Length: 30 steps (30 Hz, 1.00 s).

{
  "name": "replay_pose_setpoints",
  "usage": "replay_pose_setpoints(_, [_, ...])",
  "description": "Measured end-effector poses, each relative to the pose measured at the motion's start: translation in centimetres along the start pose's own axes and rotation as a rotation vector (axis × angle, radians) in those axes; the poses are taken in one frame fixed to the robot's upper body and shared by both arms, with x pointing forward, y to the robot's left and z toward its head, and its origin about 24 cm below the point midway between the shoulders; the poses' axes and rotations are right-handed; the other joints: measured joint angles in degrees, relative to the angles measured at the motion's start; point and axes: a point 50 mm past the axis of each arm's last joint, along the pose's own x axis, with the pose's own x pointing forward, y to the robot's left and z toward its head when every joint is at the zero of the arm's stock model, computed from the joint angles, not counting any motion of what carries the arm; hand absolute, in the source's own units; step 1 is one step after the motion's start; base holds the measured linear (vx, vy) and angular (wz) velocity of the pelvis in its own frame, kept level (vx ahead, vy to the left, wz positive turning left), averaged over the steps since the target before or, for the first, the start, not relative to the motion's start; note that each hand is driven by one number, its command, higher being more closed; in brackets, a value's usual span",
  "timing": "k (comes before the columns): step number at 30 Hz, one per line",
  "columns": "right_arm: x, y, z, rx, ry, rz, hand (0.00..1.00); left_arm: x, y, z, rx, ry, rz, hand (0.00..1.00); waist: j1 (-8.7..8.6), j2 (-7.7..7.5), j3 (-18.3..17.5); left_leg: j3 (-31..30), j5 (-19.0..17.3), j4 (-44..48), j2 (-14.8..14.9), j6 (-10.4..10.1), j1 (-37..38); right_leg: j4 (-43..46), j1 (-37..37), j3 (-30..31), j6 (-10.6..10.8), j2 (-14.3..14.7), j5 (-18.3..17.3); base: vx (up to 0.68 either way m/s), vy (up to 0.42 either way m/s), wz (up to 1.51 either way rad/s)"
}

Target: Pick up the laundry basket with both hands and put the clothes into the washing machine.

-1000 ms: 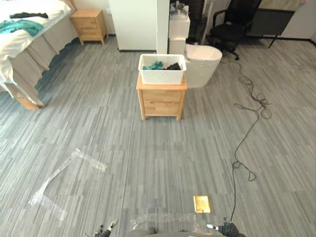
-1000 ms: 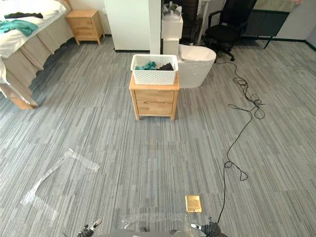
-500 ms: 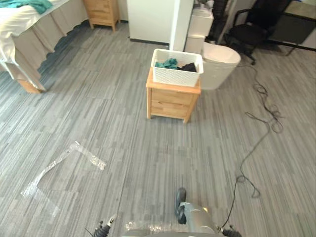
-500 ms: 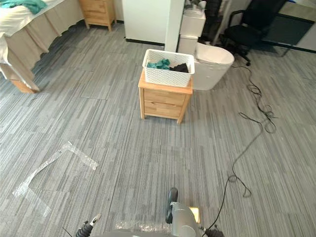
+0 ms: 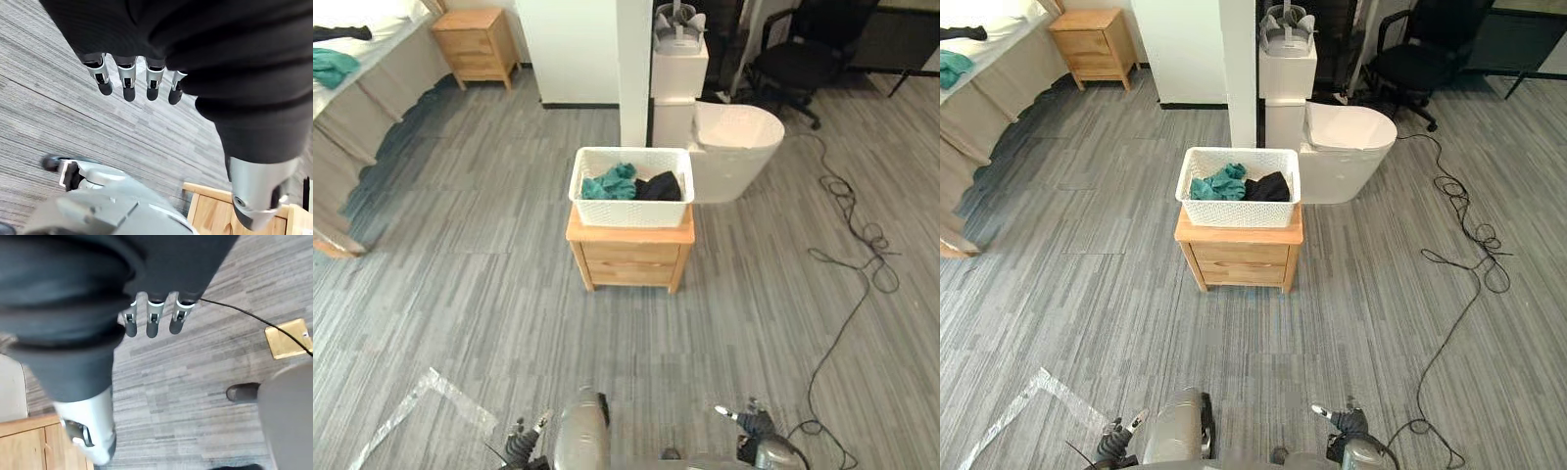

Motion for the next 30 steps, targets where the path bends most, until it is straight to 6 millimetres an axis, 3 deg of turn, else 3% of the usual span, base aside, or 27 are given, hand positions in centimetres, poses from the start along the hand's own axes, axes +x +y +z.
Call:
replay_pose_setpoints(1, [0.0,-0.3,-0.1,-0.005,0.001,-0.005,0.0,-0.1,-0.1,-0.2,-0.001,0.005,-0.002,0.0,0.14,0.59,-0.32,-0.71,0.74,-5.94,-0.13,-0.96,0.93,-0.08,0.78,0.0,0.61,0.02,-1.51,0.42,0.247,-0.1])
replay_pose_setpoints(2, [0.0,-0.4,-0.1,-0.025,0.005,-0.004,0.0,-0.3,0.1,-0.7,-0.003,0.022,0.004,0.0,0.55,1.74,-0.52,-1.53,8.26,-10.47,-0.38,-0.5,2.06,0.2,2.51,0.94,1.45,0.12,-3.85,0.42,0.265,-0.2])
replay_pose_setpoints(3, [0.0,0.0,-0.1,-0.03,0.004,0.008,0.0,-0.3,0.1,-0.8,-0.001,0.025,0.004,0.0,1.13,-0.11,-0.6,-1.31,10.02,-10.5,-2.11,0.22,2.39,1.13,2.32,2.16,1.51,-1.1,-5.45,0.43,0.262,-0.2])
replay_pose_setpoints(5, [0.0,0.5,0.2,-0.047,-0.009,0.026,0.0,0.1,1.2,0.0,0.017,0.003,0.026,0.0,1.42,-2.34,-0.88,-1.66,8.62,-7.18,-3.9,2.33,0.93,7.48,-0.74,4.27,1.71,-2.82,-5.45,0.51,0.278,-0.06])
replay_pose_setpoints(7, [0.0,0.6,0.1,-0.065,-0.01,0.034,0.0,-0.3,1.5,-0.9,0.01,0.032,0.04,0.0,1.65,-2.67,-0.87,-1.13,5.88,-3.71,-4.05,6.33,1.89,20.22,-4.83,6.83,3.1,-3.26,-6.11,0.42,0.233,-0.19])
replay_pose_setpoints(8, [-0.1,1.1,-0.1,-0.075,-0.005,0.05,0.0,-0.5,2.2,-1.4,0.006,0.048,0.057,0.0,1.61,-4.09,-0.75,0.7,3.86,-3.15,-4.92,6.73,3.89,30.44,-8.66,7.6,7.92,-4.44,-6.01,0.32,0.124,-0.32])
replay_pose_setpoints(9, [-0.2,1.5,-0.4,-0.081,0.003,0.062,0.0,-0.6,2.8,-1.8,0.014,0.064,0.07,0.0,1.37,-4.83,-0.5,1.76,2.07,-2.48,-6.08,7.21,5.68,40.38,-12.69,8.71,14.37,-5.91,-3.52,0.38,0.138,-0.27])
replay_pose_setpoints(10, [-0.2,1.7,-0.5,-0.095,0.005,0.075,0.0,-0.7,2.8,-2.1,0.026,0.078,0.068,0.0,0.43,-5.19,-0.27,2.21,-0.82,-1.24,-7.09,8.31,8.68,53.21,-17.67,8.66,18.75,-7.1,6.34,0.37,0.137,-0.12])
replay_pose_setpoints(12, [-0.2,1.9,-0.1,-0.108,-0.007,0.091,0.0,-0.6,2.7,-1.8,0.033,0.069,0.06,0.0,-0.09,-4.84,-0.01,3.29,-2.69,-1.28,-7.01,9.64,12.4,62.59,-23.07,6.56,17.88,-7.92,6.15,0.4,0.114,-0.17])
replay_pose_setpoints(14, [-0.1,2.1,0.4,-0.13,-0.034,0.102,0.0,-0.3,2.2,-1.1,0.027,0.049,0.05,0.0,-0.09,-4.71,0.08,4.17,-3.38,-3.94,-6.98,9.61,16.61,63.29,-27.18,1.33,13.7,-9.46,2.16,0.41,0.061,-0.22])
replay_pose_setpoints(15, [-0.1,2.1,0.7,-0.134,-0.048,0.103,0.0,-0.2,1.9,-0.7,0.023,0.031,0.043,0.0,-0.22,-4.5,0.16,4.18,-3.36,-5.81,-6.76,9.5,19.15,58.76,-28.31,-2.33,10.79,-10.34,-1.13,0.32,-0.022,-0.08])
replay_pose_setpoints(17, [-0.1,1.8,0.9,-0.137,-0.058,0.095,0.0,0.0,1.2,-0.1,0.011,0.007,0.03,0.0,-0.26,-3.76,0.23,4.16,-4.22,-7.84,-5.73,8.17,22.33,43.54,-28.47,-8.05,8.97,-10.85,-3.22,0.28,-0.05,-0.05])
replay_pose_setpoints(18, [-0.1,1.8,1.0,-0.136,-0.06,0.095,0.0,0.0,1.1,0.0,0.009,0.004,0.028,0.0,-0.28,-3.55,0.14,4.2,-4.55,-8.18,-5.35,7.66,22.85,38.42,-28.36,-9.24,8.67,-10.73,-3.03,0.23,-0.071,-0.04])
replay_pose_setpoints(19, [-0.1,1.8,0.9,-0.135,-0.061,0.092,0.0,0.0,1.1,0.0,0.008,0.003,0.026,0.0,-0.29,-3.34,-0.04,4.3,-5.33,-8.44,-4.9,6.58,23.35,27.87,-27.67,-10.24,7.43,-10.08,-1.32,0.28,-0.104,0.0])
replay_pose_setpoints(20, [-0.2,1.7,0.6,-0.135,-0.052,0.091,0.0,0.0,1.1,-0.1,0.009,0.004,0.028,0.0,-0.3,-3.62,-0.29,4.19,-6.49,-8.32,-5.05,5.37,24.13,18.85,-26.87,-9.41,5.77,-9.19,3.83,0.38,-0.169,0.07])
replay_pose_setpoints(21, [-0.2,1.5,0.5,-0.129,-0.049,0.087,0.0,0.0,1.0,-0.2,0.009,0.009,0.026,0.0,-0.35,-3.91,-0.57,3.49,-7.79,-7.65,-4.79,4.46,24.96,17.35,-25.95,-8.41,4.92,-8.64,8.8,0.35,-0.175,0.06])
replay_pose_setpoints(23, [-0.1,0.8,0.7,-0.142,-0.054,0.067,0.0,-0.2,-0.5,-0.6,-0.004,0.023,-0.01,0.0,-0.29,0.02,-2.07,2.37,-8.57,-4.31,-1.72,3.0,24.87,16.38,-24.04,-10.42,3.84,-5.88,6.61,0.43,-0.197,0.14])
replay_pose_setpoints(24, [0.0,0.6,0.8,-0.146,-0.058,0.064,0.0,-0.1,-0.8,-0.4,0.004,0.015,-0.022,0.0,-0.48,0.48,-2.02,1.53,-8.57,-0.63,-0.87,2.88,23.23,16.43,-23.66,-10.85,3.64,-5.55,5.94,0.42,-0.222,0.23])
replay_pose_setpoints(25, [0.0,0.4,0.9,-0.151,-0.06,0.06,0.0,0.0,-1.0,-0.1,0.002,0.002,-0.027,0.0,-0.37,1.13,-2.04,0.08,-7.55,8.47,0.93,1.23,19.03,16.5,-22.79,-11.56,3.16,-4.7,4.64,0.24,-0.164,0.14])
replay_pose_setpoints(27, [-0.1,0.2,0.6,-0.149,-0.049,0.049,0.0,0.0,-1.0,0.1,0.0,-0.003,-0.028,0.0,-0.09,1.15,-1.68,-0.81,-6.18,20.45,4.54,-0.94,13.9,15.26,-19.48,-12.62,2.25,-3.09,3.55,0.29,-0.159,0.03])
replay_pose_setpoints(28, [-0.1,0.2,0.3,-0.134,-0.039,0.038,0.0,0.0,-0.9,0.1,0.004,-0.005,-0.026,0.0,-0.11,0.98,-1.63,-0.29,-6.41,20.91,5.38,-0.58,13.59,13.88,-17.33,-12.95,2.18,-2.73,3.5,0.34,-0.132,0.04])
replay_pose_setpoints(30, [-0.2,-0.1,-0.1,-0.107,-0.024,0.015,0.0,0.1,-0.7,0.3,0.012,-0.011,-0.025,0.0,-0.26,0.31,-1.57,1.13,-6.48,11.64,5.8,-0.48,13.7,9.87,-13.42,-12.74,2.52,-2.85,3.73,0.26,-0.065,0.02])
